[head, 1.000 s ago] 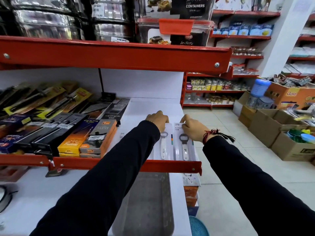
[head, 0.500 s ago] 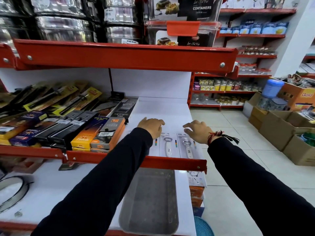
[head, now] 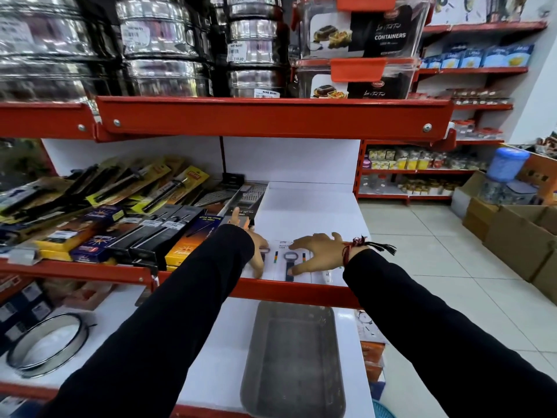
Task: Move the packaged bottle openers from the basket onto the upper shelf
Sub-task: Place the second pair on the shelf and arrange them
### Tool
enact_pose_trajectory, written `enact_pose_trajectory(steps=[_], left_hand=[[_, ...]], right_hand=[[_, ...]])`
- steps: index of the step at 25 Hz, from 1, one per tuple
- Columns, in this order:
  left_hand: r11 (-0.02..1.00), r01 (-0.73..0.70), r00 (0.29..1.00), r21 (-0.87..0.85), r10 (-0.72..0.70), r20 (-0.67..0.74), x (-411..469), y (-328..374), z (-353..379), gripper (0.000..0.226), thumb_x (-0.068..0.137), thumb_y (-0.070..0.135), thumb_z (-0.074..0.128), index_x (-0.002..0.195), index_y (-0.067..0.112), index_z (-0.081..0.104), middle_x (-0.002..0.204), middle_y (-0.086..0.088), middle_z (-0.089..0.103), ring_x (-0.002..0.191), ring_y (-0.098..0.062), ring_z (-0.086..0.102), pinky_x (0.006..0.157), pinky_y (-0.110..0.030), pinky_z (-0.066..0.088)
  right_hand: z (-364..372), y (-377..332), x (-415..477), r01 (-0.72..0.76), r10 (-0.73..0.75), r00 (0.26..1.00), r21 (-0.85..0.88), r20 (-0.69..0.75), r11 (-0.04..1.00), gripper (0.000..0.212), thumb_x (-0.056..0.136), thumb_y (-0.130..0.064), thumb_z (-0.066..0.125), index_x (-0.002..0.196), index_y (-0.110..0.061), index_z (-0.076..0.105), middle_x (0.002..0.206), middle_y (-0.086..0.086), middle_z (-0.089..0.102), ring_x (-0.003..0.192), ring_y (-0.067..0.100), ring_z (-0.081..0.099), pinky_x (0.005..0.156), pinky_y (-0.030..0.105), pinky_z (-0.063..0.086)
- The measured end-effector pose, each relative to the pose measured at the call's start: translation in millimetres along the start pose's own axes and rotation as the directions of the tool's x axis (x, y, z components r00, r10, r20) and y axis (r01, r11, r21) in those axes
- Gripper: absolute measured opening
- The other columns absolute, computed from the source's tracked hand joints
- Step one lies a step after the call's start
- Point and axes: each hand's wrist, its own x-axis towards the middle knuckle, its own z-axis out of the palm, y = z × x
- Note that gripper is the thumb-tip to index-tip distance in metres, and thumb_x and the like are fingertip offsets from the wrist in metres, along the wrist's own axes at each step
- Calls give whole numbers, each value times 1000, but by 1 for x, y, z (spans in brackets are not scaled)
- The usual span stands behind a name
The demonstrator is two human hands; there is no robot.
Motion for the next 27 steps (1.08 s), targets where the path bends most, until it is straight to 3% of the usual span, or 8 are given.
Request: enact_pose_trajectory(steps=[2, 4, 6, 12, 19, 24, 27], left_hand=[[1000, -13, 1000, -19, 13, -13, 0, -1, 5, 92, 79, 53, 71, 156, 32, 27, 166, -3, 22, 153, -28, 16, 124, -48, 15], [998, -17, 1000, -63, 16, -24, 0, -6, 7, 93, 78, 51, 73, 156, 28, 29, 163, -4, 28, 150, -28, 26, 122, -47, 23], [991, -29, 999, -129, 26, -22, 1, -11, 9, 95, 77, 49, 76, 156, 24, 30, 161, -4, 32, 146, -27, 34, 118, -45, 33], [976, -128, 991, -173, 120, -58, 4, -13, 12, 90, 78, 44, 78, 155, 28, 33, 159, 1, 37, 143, -23, 39, 111, -36, 36], [979, -134, 990, -151, 127, -57, 5, -15, 11, 89, 78, 47, 77, 154, 32, 34, 160, 2, 36, 145, -23, 35, 116, -40, 30], [995, -86, 994, -58, 82, -79, 5, -14, 9, 88, 76, 61, 69, 152, 37, 33, 162, 0, 32, 151, -25, 24, 123, -56, 5], [988, -135, 970, -78, 116, -216, 6, -5, 6, 78, 83, 69, 52, 152, 39, 31, 164, -5, 27, 156, -24, 11, 114, -62, -24]], right_hand=[[6, 2, 1, -37, 38, 997, -16, 71, 999, 98, 58, -86, 52, 146, -46, 37, 163, -12, 28, 154, 31, 10, 116, 63, -2], [10, 4, 2, -60, 63, 995, -40, 81, 997, 95, 62, -82, 55, 148, -49, 31, 164, -11, 24, 155, 32, 6, 116, 64, -5], [11, 4, 2, -69, 72, 995, -49, 62, 996, 90, 65, -79, 57, 147, -50, 32, 164, -9, 27, 154, 32, 9, 116, 65, -5], [10, -2, -4, -78, 80, 996, -45, 43, 996, 79, 73, -74, 60, 145, -51, 35, 160, -6, 35, 152, 31, 19, 116, 63, -1], [9, -4, -6, -71, 72, 997, -34, 34, 997, 80, 74, -74, 58, 146, -50, 35, 159, -5, 38, 147, 27, 30, 115, 63, 4], [9, 3, -9, -80, 81, 997, 105, -2, 991, 77, 78, -75, 55, 146, -50, 32, 161, -8, 33, 152, 25, 19, 117, 62, -4], [3, 21, -16, -110, 125, 988, 163, -86, 980, 71, 81, -73, 54, 145, -52, 33, 161, -12, 33, 154, 22, 14, 118, 61, -9]])
